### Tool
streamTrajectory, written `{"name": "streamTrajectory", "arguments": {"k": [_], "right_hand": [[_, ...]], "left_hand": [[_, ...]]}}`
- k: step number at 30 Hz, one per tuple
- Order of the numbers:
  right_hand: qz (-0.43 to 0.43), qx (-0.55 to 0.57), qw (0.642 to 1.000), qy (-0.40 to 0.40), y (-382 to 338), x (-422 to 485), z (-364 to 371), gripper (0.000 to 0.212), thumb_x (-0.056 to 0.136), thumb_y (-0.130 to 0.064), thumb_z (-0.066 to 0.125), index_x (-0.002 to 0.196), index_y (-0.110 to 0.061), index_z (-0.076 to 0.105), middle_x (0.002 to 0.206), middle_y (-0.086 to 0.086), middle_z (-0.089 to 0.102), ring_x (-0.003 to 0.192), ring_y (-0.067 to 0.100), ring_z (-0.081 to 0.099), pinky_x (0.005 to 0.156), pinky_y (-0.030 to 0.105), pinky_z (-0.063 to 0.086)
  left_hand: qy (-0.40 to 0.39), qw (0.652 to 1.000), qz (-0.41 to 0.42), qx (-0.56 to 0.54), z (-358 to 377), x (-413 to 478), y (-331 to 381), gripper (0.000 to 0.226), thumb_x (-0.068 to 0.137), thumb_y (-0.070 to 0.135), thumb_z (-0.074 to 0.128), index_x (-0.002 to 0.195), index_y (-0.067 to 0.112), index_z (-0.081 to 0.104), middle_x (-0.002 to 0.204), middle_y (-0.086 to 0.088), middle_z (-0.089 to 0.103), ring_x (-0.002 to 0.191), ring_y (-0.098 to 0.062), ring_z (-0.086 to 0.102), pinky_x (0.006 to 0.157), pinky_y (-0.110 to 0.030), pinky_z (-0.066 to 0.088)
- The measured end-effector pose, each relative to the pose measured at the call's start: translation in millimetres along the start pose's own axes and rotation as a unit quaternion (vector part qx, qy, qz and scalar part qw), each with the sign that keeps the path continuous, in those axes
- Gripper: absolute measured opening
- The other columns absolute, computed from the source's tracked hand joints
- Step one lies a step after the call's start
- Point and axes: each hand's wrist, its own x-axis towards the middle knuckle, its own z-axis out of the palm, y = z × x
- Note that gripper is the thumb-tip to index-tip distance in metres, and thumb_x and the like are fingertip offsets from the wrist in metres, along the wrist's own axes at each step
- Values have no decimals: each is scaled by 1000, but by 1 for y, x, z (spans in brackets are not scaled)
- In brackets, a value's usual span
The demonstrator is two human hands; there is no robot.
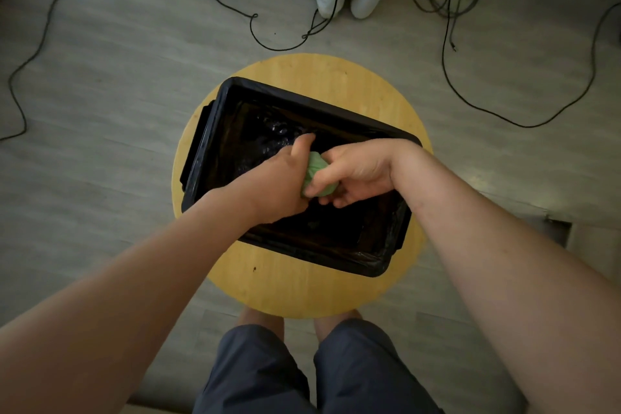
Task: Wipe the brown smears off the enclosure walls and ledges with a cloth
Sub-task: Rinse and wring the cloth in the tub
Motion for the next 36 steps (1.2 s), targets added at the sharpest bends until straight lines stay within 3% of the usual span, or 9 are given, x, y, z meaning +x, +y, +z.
{"name": "streamTrajectory", "arguments": {"k": [4,9,14,20,24,27,31,34,36], "right_hand": [[31,-107,992,62,-1,10,11,20,81,-10,84,86,-20,68,76,-2,58,70,11,48,61,26,40],[30,-378,884,272,8,29,37,16,80,-28,78,78,-19,66,72,2,64,64,18,62,52,29,46],[-73,-442,811,377,30,40,37,14,88,-21,65,73,-22,64,72,-1,64,67,21,64,60,32,54],[-176,-547,690,440,45,42,28,6,91,-9,63,95,-6,67,80,12,68,66,33,66,51,33,42],[-193,-577,646,461,50,35,29,6,83,-5,68,87,-4,64,76,14,63,59,37,63,46,31,30],[-126,-563,689,438,49,30,31,9,85,-9,64,87,-12,56,78,7,59,65,33,59,46,30,29],[-4,-419,837,353,46,24,16,13,83,-29,71,83,-24,59,81,-1,64,73,20,64,56,31,50],[55,-313,906,280,42,21,11,28,77,-29,81,100,-20,66,88,3,69,69,18,63,53,31,51],[50,-203,952,223,35,17,14,37,80,-25,82,111,-16,65,77,2,60,54,13,48,43,27,36]], "left_hand": [[-21,996,27,84,8,0,0,110,92,15,72,164,20,-10,148,-17,41,122,-27,60,100,-34,52],[-7,977,37,212,12,18,-9,38,98,11,56,135,11,50,124,-10,58,111,-26,64,86,-32,53],[-1,985,9,172,6,22,-4,9,90,18,60,91,26,63,93,0,66,84,-24,66,78,-42,61],[-96,982,-12,163,0,34,6,14,89,22,57,75,20,57,72,-1,59,62,-16,55,65,-36,57],[-198,977,-72,18,-6,37,9,18,81,14,67,65,13,59,52,0,56,48,-17,54,54,-35,53],[-146,988,-56,4,0,30,6,20,83,24,76,91,11,62,76,1,62,71,-18,62,60,-29,47],[-22,999,34,-18,7,10,-7,86,82,34,81,150,18,31,141,-3,46,112,-22,59,85,-27,47],[53,991,116,30,7,-5,-21,92,87,29,76,159,23,20,159,0,28,136,-24,48,100,-29,48],[67,979,171,88,9,-10,-25,93,88,24,73,161,23,16,164,1,22,147,-26,36,110,-35,46]]}}
